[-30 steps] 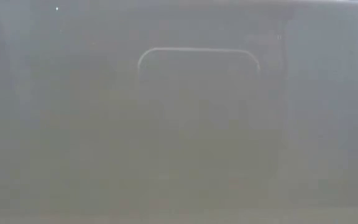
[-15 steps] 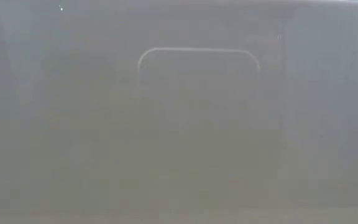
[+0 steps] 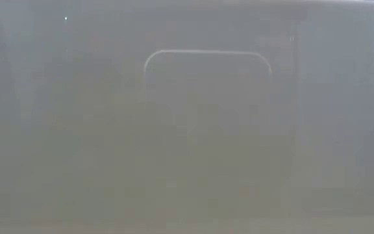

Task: Pick & Place First Aid Supplies
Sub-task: Put the blue alcohol pad into the top gray bin

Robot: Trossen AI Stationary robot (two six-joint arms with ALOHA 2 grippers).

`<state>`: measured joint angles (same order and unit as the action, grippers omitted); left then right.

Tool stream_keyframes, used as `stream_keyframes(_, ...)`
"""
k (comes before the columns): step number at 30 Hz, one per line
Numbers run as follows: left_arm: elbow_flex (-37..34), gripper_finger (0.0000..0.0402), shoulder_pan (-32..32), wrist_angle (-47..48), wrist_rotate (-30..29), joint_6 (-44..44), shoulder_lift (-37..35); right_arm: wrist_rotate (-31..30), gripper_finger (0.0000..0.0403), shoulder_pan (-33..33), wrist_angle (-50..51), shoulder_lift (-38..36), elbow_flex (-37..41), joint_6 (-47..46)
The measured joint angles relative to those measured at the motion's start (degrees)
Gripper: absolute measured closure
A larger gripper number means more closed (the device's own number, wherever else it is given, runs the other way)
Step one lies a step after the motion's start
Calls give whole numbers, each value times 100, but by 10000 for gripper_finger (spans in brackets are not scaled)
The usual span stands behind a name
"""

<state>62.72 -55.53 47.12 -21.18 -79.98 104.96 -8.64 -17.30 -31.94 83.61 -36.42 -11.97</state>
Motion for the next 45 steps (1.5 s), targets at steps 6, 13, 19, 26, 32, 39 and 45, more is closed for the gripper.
stream_keyframes(6, -332, 332, -2, -137, 159, -710, -31, 1, 249, 0, -2, 0, 0, -20)
stream_keyframes(13, -585, 385, -3, -423, 130, -1105, -38, 1, 249, 0, -2, 0, 0, -109)
stream_keyframes(19, -606, 397, -4, -393, 38, -1246, -85, 1, 249, 0, -2, 0, 0, -109)
stream_keyframes(26, -496, 400, 6, -199, -528, -892, -329, 1, 249, 0, -2, 0, 0, -153)
stream_keyframes(32, -361, 401, 2, -287, -749, -694, -430, 1, 249, 0, 0, 0, 0, -153)
stream_keyframes(39, -310, 401, 2, 105, -560, -976, -447, -1, 249, 0, -2, 0, 0, -153)
stream_keyframes(45, -331, 377, -7, 616, -409, -1903, -449, -1, 249, 0, -2, 0, 0, -153)
